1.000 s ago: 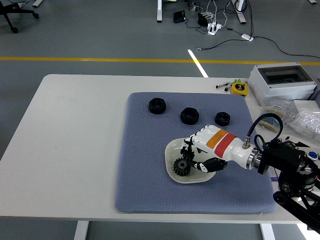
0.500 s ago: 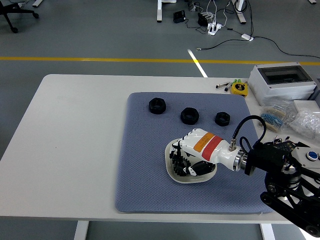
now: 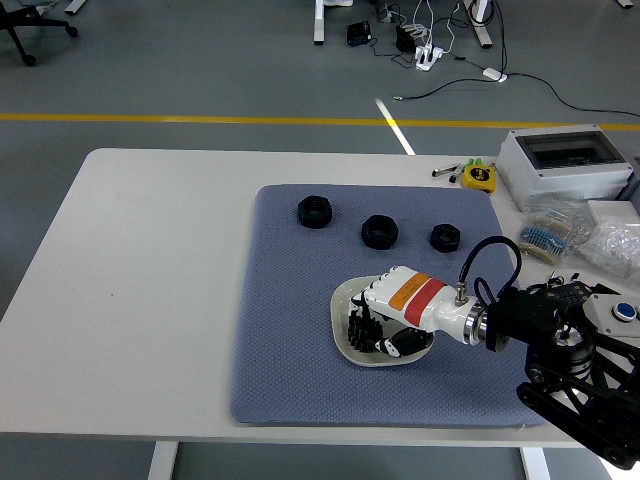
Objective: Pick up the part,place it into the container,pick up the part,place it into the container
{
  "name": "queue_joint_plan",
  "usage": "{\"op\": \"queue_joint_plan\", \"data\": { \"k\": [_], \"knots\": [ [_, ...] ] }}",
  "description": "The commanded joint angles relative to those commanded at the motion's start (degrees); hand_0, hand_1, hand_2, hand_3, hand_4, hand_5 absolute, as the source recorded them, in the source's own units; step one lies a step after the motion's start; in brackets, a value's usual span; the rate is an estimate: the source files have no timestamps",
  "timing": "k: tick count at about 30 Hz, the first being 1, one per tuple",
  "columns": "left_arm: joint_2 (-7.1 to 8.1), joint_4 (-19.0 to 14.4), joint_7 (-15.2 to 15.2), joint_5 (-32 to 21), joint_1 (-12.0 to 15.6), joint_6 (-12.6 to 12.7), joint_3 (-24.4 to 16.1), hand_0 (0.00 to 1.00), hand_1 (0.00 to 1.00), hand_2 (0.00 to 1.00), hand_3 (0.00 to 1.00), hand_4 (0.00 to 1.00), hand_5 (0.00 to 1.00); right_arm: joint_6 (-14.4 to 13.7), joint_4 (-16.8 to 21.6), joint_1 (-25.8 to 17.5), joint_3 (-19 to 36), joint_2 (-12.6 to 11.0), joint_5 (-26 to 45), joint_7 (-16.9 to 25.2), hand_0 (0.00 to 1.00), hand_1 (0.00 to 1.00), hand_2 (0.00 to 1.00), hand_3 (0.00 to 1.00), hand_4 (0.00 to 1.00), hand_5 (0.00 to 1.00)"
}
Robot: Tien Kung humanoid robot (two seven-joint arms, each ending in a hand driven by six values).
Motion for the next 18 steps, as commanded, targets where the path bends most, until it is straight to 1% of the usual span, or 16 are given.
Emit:
{"op": "queue_joint_plan", "data": {
  "k": [2,3,9,10,18],
  "knots": [
    [0.02,0.0,0.0,0.0,0.0,0.0,0.0,0.704,0.625,0.707,0.619,0.716,0.682,-0.3,0.0,-0.1,0.1,-0.1,0.1,0.2,0.207,0.387,0.664,0.828,0.708,0.152],
    [0.03,0.0,0.0,0.0,0.1,0.0,0.0,0.705,0.627,0.709,0.618,0.715,0.681,-0.5,0.0,-0.1,0.1,-0.1,0.1,0.2,0.21,0.389,0.755,0.905,0.765,0.155],
    [0.05,0.0,0.2,0.4,0.3,-0.1,-0.2,0.705,0.627,0.709,0.618,0.715,0.681,-1.1,0.1,-0.2,0.5,-0.2,0.3,0.6,0.21,0.389,0.755,0.905,0.765,0.155],
    [0.05,0.0,0.2,0.5,0.4,-0.1,-0.3,0.705,0.628,0.71,0.618,0.716,0.683,-1.1,0.1,-0.2,0.5,-0.2,0.3,0.6,0.209,0.392,0.784,0.932,0.786,0.158],
    [0.07,0.0,0.3,0.9,0.5,-0.2,-0.5,0.705,0.629,0.712,0.618,0.716,0.682,-0.7,1.0,-0.5,1.8,-0.8,0.2,0.8,0.211,0.395,0.789,0.94,0.784,0.16]
  ]
}}
